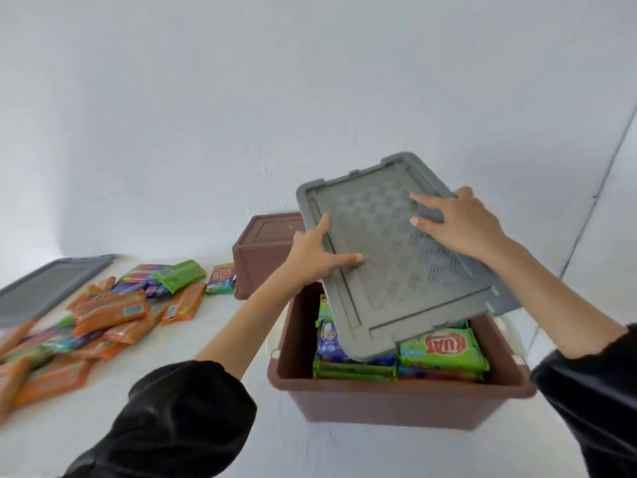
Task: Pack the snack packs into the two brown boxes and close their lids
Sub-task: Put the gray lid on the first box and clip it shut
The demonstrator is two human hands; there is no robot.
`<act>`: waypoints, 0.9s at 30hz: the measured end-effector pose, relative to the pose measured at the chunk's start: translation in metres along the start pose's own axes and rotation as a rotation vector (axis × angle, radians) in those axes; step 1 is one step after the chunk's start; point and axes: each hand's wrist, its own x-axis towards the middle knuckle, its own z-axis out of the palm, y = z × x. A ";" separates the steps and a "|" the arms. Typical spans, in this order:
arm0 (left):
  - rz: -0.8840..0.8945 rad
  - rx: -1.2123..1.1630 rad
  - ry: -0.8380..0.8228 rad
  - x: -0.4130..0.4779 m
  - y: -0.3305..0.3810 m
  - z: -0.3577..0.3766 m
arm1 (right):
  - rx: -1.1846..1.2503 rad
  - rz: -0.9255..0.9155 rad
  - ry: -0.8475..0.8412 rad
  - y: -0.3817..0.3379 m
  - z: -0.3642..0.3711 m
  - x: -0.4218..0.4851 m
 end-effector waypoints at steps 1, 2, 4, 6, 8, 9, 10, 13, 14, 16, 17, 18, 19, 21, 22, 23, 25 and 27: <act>-0.039 0.019 -0.038 -0.011 -0.009 0.003 | 0.001 0.021 -0.059 -0.001 0.009 -0.013; -0.064 0.046 -0.066 -0.020 -0.017 0.006 | 0.001 0.042 -0.117 -0.001 0.017 -0.026; -0.091 0.151 -0.102 -0.037 -0.028 0.013 | 0.008 0.078 -0.213 0.001 0.032 -0.046; -0.094 0.399 -0.144 -0.050 -0.030 0.017 | 0.020 0.118 -0.273 0.004 0.039 -0.061; -0.082 0.779 -0.133 -0.059 -0.024 0.018 | -0.038 0.127 -0.313 0.005 0.042 -0.071; -0.083 0.959 -0.103 -0.064 -0.018 0.018 | -0.089 0.117 -0.319 0.005 0.044 -0.076; -0.080 1.121 -0.053 -0.066 -0.012 0.018 | -0.125 0.112 -0.318 0.004 0.044 -0.082; 0.043 1.324 0.110 -0.058 0.003 0.019 | -0.157 0.112 -0.254 -0.002 0.040 -0.101; 0.131 1.225 0.109 -0.050 0.004 0.019 | -0.178 0.117 -0.223 -0.006 0.038 -0.112; 0.304 0.894 -0.057 -0.034 0.005 0.018 | -0.207 0.135 -0.183 -0.011 0.038 -0.138; 0.348 0.775 -0.172 -0.026 0.002 0.018 | -0.205 0.126 -0.163 -0.014 0.043 -0.154; 0.373 0.726 -0.247 -0.016 -0.004 0.020 | -0.197 0.126 -0.151 -0.016 0.049 -0.167; 0.373 0.731 -0.286 -0.007 -0.012 0.022 | -0.183 0.148 -0.145 -0.016 0.056 -0.176; 0.298 0.751 -0.333 0.002 -0.026 0.027 | -0.165 0.179 -0.119 -0.007 0.062 -0.180; 0.243 0.758 -0.349 0.004 -0.031 0.029 | -0.166 0.163 -0.086 -0.003 0.061 -0.177; 0.195 0.783 -0.349 0.004 -0.034 0.030 | -0.214 0.135 -0.105 0.003 0.057 -0.172; 0.112 0.889 -0.313 -0.003 -0.034 0.028 | -0.231 0.045 -0.210 0.018 0.055 -0.159; 0.016 0.965 -0.263 -0.017 -0.032 0.025 | -0.153 -0.001 -0.258 0.032 0.048 -0.140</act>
